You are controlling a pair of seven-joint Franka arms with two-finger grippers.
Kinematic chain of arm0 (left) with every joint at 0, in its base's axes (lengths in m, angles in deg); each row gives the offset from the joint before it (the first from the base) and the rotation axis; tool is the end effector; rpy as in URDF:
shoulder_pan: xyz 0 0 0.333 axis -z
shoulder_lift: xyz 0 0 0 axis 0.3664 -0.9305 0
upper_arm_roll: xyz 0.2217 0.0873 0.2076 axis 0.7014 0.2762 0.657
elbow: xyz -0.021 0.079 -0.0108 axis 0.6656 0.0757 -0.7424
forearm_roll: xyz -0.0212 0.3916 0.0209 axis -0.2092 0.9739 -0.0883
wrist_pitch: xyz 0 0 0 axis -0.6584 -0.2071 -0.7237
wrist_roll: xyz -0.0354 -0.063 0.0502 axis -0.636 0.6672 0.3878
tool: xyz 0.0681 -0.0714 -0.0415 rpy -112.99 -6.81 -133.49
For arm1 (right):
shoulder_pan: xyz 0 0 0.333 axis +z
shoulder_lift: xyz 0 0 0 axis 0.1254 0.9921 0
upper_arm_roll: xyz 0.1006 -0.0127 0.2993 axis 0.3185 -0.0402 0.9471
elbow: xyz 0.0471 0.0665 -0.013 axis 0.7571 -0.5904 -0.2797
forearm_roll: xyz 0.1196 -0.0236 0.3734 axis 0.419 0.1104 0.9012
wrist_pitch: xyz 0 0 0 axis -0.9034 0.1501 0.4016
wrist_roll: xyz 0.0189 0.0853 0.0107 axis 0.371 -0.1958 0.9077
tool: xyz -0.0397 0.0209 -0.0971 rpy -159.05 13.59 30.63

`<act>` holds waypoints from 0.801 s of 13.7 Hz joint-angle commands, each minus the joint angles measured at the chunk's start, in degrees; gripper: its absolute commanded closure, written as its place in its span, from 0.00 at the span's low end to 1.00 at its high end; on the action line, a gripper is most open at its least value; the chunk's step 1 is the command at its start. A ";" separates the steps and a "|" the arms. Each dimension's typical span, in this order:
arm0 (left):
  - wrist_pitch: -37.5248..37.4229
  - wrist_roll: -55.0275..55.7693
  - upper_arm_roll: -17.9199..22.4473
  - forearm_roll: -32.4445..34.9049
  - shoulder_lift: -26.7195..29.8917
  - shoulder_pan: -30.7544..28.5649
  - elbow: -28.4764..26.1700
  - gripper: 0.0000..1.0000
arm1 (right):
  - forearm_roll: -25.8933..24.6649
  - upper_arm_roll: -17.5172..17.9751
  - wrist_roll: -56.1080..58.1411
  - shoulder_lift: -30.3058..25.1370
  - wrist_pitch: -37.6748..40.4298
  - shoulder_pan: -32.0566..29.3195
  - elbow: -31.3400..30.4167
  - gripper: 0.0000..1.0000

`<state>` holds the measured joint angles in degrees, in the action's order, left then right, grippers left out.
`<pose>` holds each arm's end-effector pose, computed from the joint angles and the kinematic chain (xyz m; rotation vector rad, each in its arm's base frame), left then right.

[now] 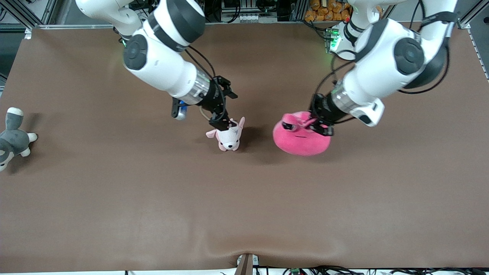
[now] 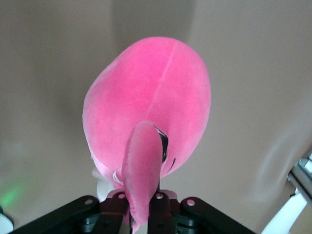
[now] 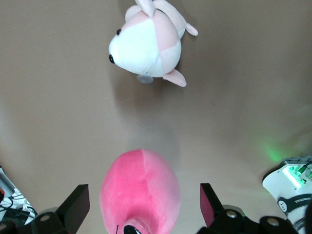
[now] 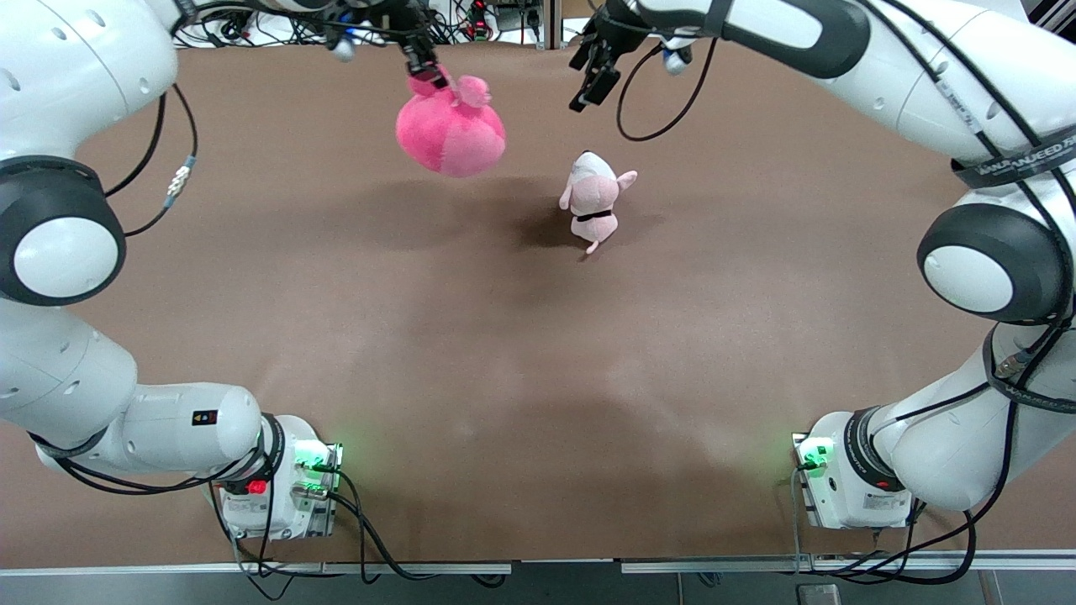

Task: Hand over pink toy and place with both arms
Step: 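Grasp the plush with the right gripper while the left gripper releases it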

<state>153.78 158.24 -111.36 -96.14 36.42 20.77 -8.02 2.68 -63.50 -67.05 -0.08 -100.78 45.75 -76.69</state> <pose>0.5521 -0.3099 0.5142 1.8643 2.2725 -0.3912 0.5363 0.4225 0.5006 -1.8880 2.0194 0.5857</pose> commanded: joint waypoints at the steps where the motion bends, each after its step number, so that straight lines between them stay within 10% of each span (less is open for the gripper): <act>1: -0.80 4.99 -0.03 -0.76 -2.61 3.52 5.38 1.00 | 0.94 -0.62 -2.67 1.04 -0.83 1.70 1.36 0.00; 8: -0.71 10.62 -0.03 -0.15 -2.79 9.42 7.33 1.00 | 1.20 -0.62 -12.59 1.74 -5.75 3.90 1.45 0.00; 11: -0.71 10.97 -0.11 -0.50 -2.62 9.42 7.41 1.00 | 0.85 -0.62 -11.82 1.66 -7.43 4.08 0.75 1.00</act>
<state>153.78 168.15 -111.44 -96.14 34.33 30.22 -2.33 2.76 -63.52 -78.07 1.04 -107.72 49.18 -76.40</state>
